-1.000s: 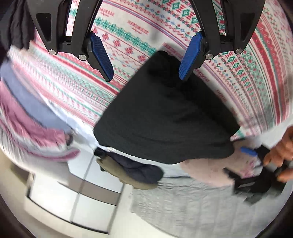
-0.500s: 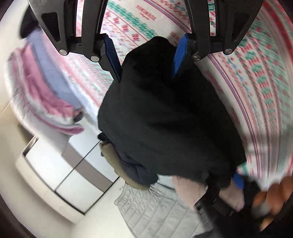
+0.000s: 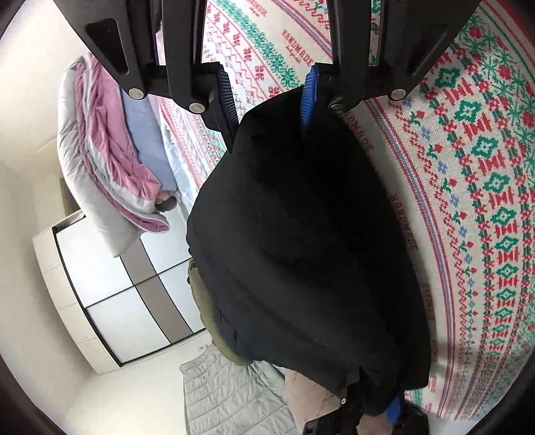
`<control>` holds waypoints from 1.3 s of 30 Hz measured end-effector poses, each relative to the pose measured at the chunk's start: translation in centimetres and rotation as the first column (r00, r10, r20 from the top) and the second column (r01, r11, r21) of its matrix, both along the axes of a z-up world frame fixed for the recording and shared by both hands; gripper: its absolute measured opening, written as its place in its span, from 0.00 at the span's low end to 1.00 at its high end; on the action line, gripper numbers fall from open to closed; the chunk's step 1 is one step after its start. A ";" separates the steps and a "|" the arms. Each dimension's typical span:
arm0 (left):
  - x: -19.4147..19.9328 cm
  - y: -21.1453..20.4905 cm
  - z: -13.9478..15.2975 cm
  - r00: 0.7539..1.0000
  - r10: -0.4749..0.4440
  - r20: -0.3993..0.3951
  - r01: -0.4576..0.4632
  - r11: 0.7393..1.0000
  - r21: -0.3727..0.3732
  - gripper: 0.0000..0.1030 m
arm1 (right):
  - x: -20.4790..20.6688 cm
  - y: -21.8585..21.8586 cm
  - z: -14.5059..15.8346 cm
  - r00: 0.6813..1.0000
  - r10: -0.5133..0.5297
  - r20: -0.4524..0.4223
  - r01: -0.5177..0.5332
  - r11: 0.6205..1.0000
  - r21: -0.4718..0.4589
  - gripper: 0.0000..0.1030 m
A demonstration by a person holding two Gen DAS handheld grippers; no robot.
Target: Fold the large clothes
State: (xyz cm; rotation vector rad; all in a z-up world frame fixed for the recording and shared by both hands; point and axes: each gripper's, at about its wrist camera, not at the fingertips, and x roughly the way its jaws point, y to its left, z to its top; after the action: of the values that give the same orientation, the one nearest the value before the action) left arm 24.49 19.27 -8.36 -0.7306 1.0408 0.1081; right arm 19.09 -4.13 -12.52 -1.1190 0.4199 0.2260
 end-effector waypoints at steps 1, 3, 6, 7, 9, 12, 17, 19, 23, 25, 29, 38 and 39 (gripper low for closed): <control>0.0 -0.1 0.1 1.000 0.004 -0.002 -0.004 1.000 0.004 0.43 | 0.0 -0.3 0.6 1.000 0.005 -0.018 -0.004 0.999 0.053 0.35; 0.1 -0.2 0.2 1.000 0.008 -0.004 -0.008 1.000 0.009 0.43 | 0.3 -1.4 2.6 0.991 0.023 -0.130 0.002 0.982 0.189 0.44; 0.1 0.0 0.1 1.000 0.018 -0.010 -0.018 1.000 -0.016 0.43 | 0.3 -4.6 8.0 0.934 0.164 -0.316 0.024 0.856 0.516 0.49; 0.1 0.1 0.0 1.000 0.023 -0.012 -0.024 0.999 -0.026 0.43 | 0.4 -5.6 9.7 0.926 0.204 -0.318 0.028 0.803 0.595 0.50; 0.2 0.1 0.0 0.999 0.028 -0.015 -0.028 0.999 -0.028 0.43 | 2.1 -7.7 13.5 0.928 0.217 -0.303 0.078 0.680 0.729 0.50; 0.1 0.0 0.1 1.000 0.028 -0.014 -0.028 0.999 -0.028 0.43 | 7.6 -8.2 15.3 0.865 0.188 -0.466 0.296 0.559 0.774 0.47; -0.1 0.6 -0.1 0.999 0.033 -0.016 -0.034 0.998 -0.059 0.43 | 13.1 -2.9 10.4 0.720 0.062 -0.691 0.434 0.737 0.519 0.18; -0.1 0.6 -0.1 0.999 0.031 -0.020 -0.032 0.997 -0.071 0.43 | 13.8 -2.6 6.9 0.704 0.029 -0.710 0.449 0.756 0.476 0.18; -0.3 0.8 0.4 0.999 0.022 -0.024 -0.024 0.995 -0.099 0.46 | 13.5 -4.4 5.7 0.711 0.073 -0.700 0.477 0.680 0.556 0.18; -0.5 0.8 1.2 1.000 0.025 -0.010 -0.026 0.994 -0.109 0.46 | 13.4 -4.5 5.7 0.718 0.070 -0.692 0.471 0.683 0.558 0.18; -1.4 -0.2 4.6 0.991 0.011 0.131 -0.009 1.000 -0.012 0.46 | 13.1 -4.3 5.7 0.716 0.058 -0.696 0.483 0.679 0.553 0.18; -1.4 2.1 2.5 0.995 0.098 0.028 -0.095 0.990 -0.107 0.57 | 12.4 -4.9 5.2 0.723 0.102 -0.684 0.496 0.613 0.615 0.18; -1.4 2.4 2.1 0.995 0.095 0.011 -0.094 0.990 -0.103 0.60 | 12.6 -5.2 5.4 0.718 0.115 -0.687 0.500 0.601 0.624 0.18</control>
State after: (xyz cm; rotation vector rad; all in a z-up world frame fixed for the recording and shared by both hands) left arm 23.05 21.63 -6.30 -0.8731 1.0026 0.1310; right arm 31.66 -9.31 -7.16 -0.0347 0.9944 0.5567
